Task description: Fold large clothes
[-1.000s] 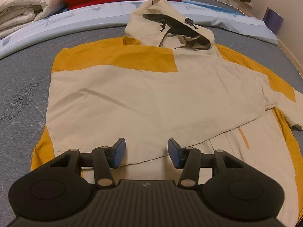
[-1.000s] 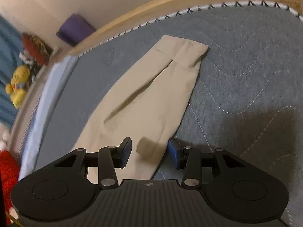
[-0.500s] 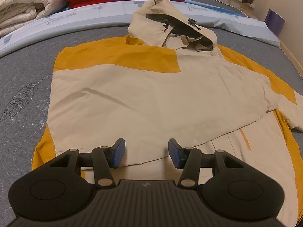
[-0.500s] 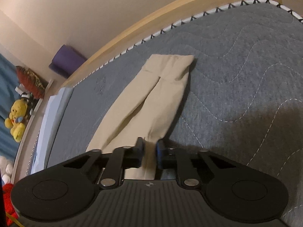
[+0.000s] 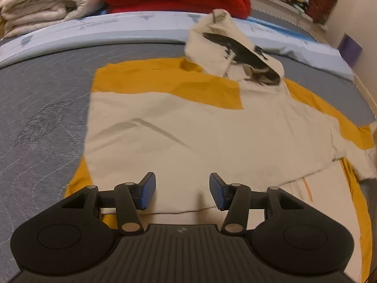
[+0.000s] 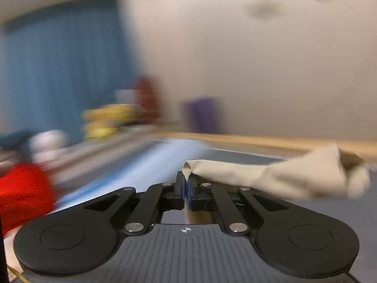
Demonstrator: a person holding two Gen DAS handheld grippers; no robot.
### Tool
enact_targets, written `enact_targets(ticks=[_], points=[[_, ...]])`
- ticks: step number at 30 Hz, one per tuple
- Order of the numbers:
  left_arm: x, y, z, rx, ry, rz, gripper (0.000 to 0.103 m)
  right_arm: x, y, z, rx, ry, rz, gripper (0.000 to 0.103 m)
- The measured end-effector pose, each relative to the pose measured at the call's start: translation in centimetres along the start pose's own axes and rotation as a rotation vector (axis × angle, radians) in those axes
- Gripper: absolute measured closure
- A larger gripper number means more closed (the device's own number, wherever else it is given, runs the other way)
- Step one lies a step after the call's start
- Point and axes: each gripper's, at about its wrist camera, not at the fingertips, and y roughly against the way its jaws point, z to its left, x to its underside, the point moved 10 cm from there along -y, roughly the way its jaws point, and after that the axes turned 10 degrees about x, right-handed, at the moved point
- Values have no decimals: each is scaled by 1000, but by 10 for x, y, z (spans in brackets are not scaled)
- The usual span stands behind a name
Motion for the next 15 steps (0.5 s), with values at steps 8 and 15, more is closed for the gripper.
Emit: enact_targets(ticks=[8,15], points=[[-15,25,32,38,137,-50,47,134,179,229,-754,210,522,85],[-18,33,49,44,206,-62,46,191,226,216,-614,230,833,71]])
